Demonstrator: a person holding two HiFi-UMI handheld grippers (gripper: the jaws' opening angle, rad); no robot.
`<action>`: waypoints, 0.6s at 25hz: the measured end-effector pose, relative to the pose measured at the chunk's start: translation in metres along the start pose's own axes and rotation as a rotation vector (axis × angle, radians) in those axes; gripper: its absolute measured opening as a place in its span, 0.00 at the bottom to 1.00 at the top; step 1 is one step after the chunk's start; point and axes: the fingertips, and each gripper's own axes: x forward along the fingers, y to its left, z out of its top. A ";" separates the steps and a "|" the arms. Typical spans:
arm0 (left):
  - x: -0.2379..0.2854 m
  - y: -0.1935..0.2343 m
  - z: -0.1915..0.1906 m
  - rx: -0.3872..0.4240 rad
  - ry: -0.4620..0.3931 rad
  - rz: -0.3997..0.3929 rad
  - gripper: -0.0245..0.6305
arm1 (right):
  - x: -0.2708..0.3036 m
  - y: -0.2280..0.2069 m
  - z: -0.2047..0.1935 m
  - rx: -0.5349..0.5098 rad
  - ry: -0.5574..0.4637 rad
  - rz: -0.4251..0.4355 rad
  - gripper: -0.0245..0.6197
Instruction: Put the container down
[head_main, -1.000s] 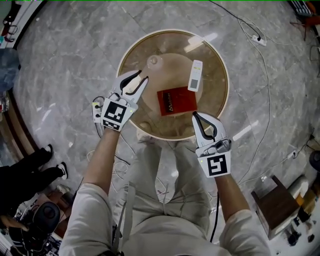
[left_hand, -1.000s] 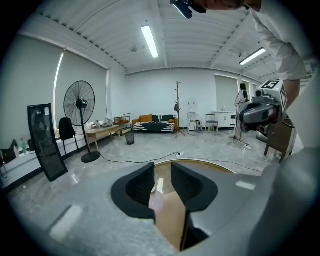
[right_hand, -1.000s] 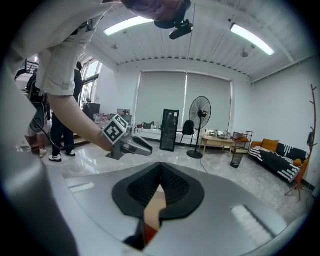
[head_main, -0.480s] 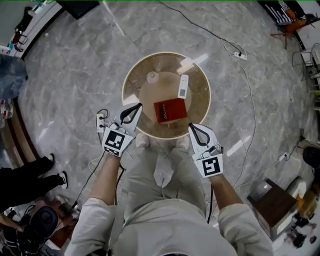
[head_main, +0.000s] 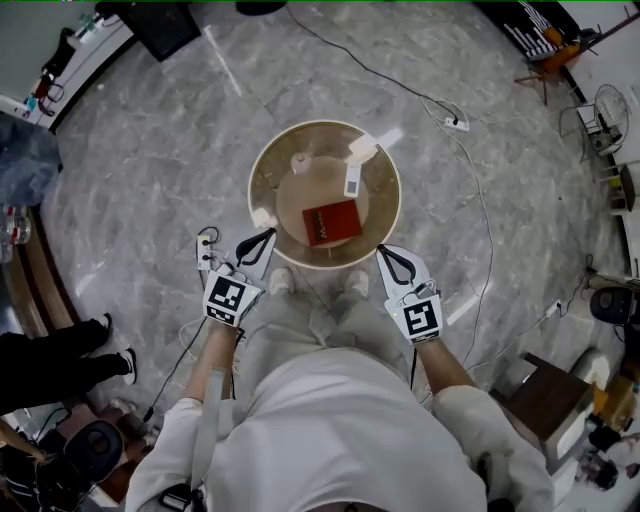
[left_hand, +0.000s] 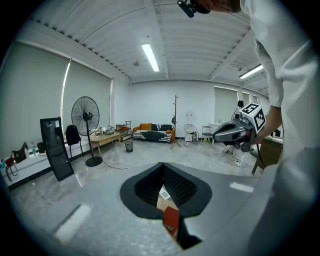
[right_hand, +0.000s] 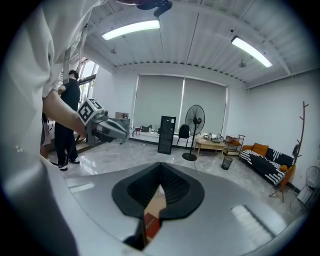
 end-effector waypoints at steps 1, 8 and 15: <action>-0.007 -0.004 0.002 0.001 0.002 0.003 0.05 | -0.007 0.001 0.005 0.004 -0.004 -0.005 0.05; -0.040 -0.033 0.018 0.048 0.009 -0.004 0.05 | -0.050 0.008 0.018 0.029 -0.014 -0.048 0.05; -0.051 -0.033 0.037 0.084 -0.005 -0.017 0.05 | -0.062 0.013 0.028 0.033 -0.026 -0.074 0.05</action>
